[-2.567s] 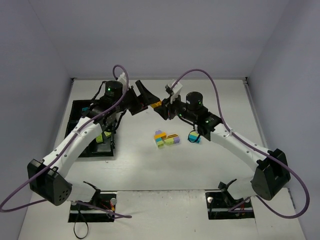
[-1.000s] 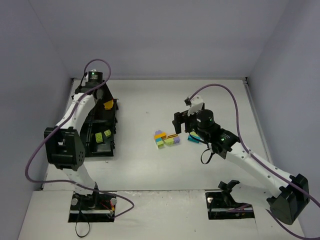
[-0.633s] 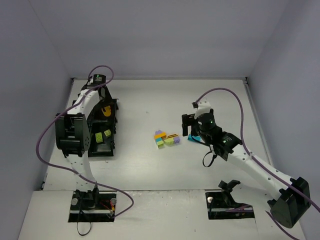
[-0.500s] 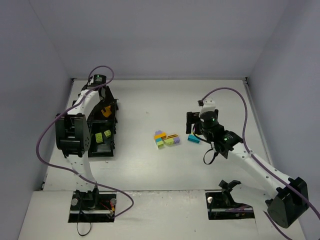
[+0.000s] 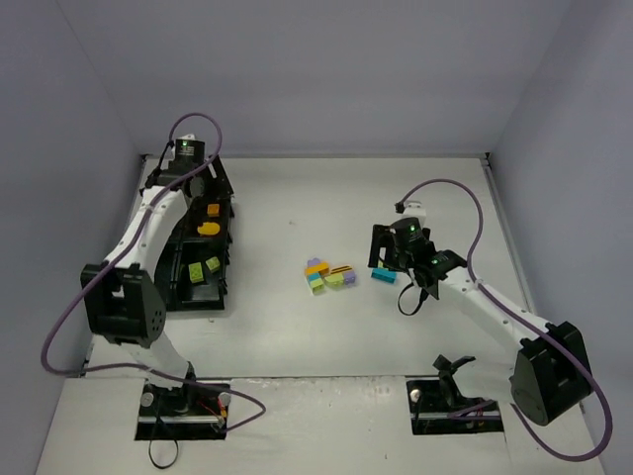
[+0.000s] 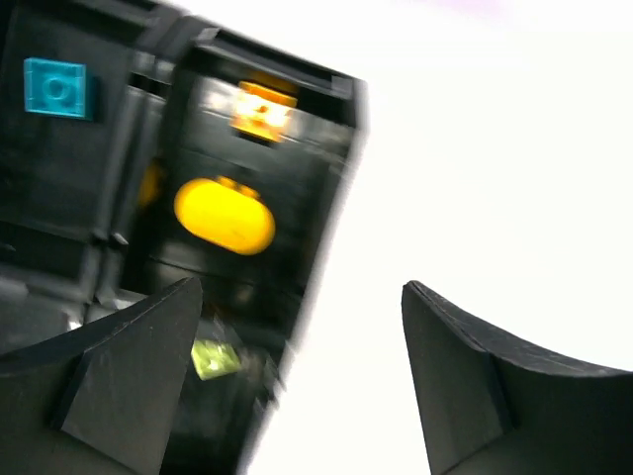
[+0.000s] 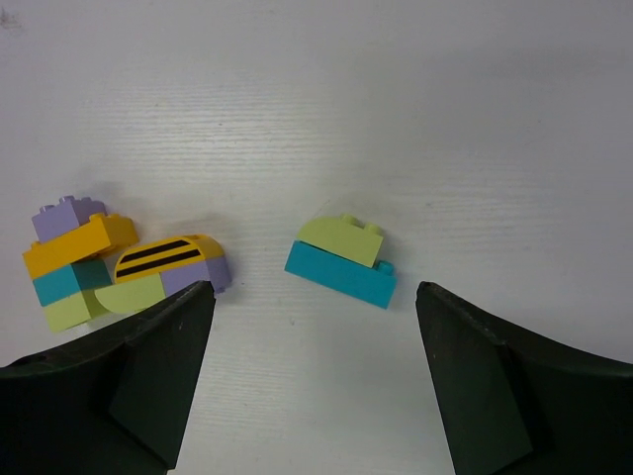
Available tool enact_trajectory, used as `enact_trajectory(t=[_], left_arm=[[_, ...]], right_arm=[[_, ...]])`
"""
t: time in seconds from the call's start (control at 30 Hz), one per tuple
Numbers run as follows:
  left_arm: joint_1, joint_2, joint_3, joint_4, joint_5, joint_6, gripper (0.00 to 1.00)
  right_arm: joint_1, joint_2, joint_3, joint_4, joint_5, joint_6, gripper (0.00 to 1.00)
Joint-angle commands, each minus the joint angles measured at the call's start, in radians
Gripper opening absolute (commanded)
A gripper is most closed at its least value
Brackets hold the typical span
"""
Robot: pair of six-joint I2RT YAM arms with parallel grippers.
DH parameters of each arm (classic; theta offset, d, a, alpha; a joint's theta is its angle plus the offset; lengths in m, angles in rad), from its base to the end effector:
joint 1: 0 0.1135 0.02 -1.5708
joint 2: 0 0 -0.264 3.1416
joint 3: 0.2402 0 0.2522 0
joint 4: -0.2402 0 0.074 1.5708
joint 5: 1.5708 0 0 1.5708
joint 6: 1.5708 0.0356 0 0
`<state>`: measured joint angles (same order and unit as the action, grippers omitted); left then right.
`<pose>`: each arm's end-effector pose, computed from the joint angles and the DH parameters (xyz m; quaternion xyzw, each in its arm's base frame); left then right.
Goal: Sort the legos into containers by color
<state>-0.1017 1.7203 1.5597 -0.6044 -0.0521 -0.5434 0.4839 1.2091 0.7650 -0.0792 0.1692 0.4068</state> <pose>0.3879 -0.0377 0.3187 -0.2114 0.8950 -0.1015 0.3793 0.2401 0.1194 0.2548 0.0090 0.8638 0.1486 0.4813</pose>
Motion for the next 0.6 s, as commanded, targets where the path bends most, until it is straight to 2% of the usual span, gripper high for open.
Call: enact_trajectory(t=[0.0, 0.23, 0.33, 0.47, 0.57], left_arm=[[-0.07, -0.152, -0.027, -0.006, 0.024, 0.034, 0.75], [-0.262, -0.323, -0.168, -0.021, 0.021, 0.04, 0.75], [-0.288, -0.364, -0.225, -0.023, 0.029, 0.014, 0.75], [-0.305, -0.395, -0.271, -0.031, 0.034, 0.0, 0.75], [-0.306, -0.41, -0.282, -0.044, 0.032, -0.001, 0.75]], right_arm=[[0.005, 0.032, 0.013, 0.035, -0.04, 0.038, 0.79], [0.012, 0.092, -0.004, 0.024, -0.014, 0.108, 0.77], [0.01, 0.125, -0.004, 0.012, 0.024, 0.177, 0.8], [0.01, 0.193, 0.017, -0.011, 0.049, 0.253, 0.88], [0.01, 0.248, 0.046, -0.031, 0.058, 0.309, 0.89]])
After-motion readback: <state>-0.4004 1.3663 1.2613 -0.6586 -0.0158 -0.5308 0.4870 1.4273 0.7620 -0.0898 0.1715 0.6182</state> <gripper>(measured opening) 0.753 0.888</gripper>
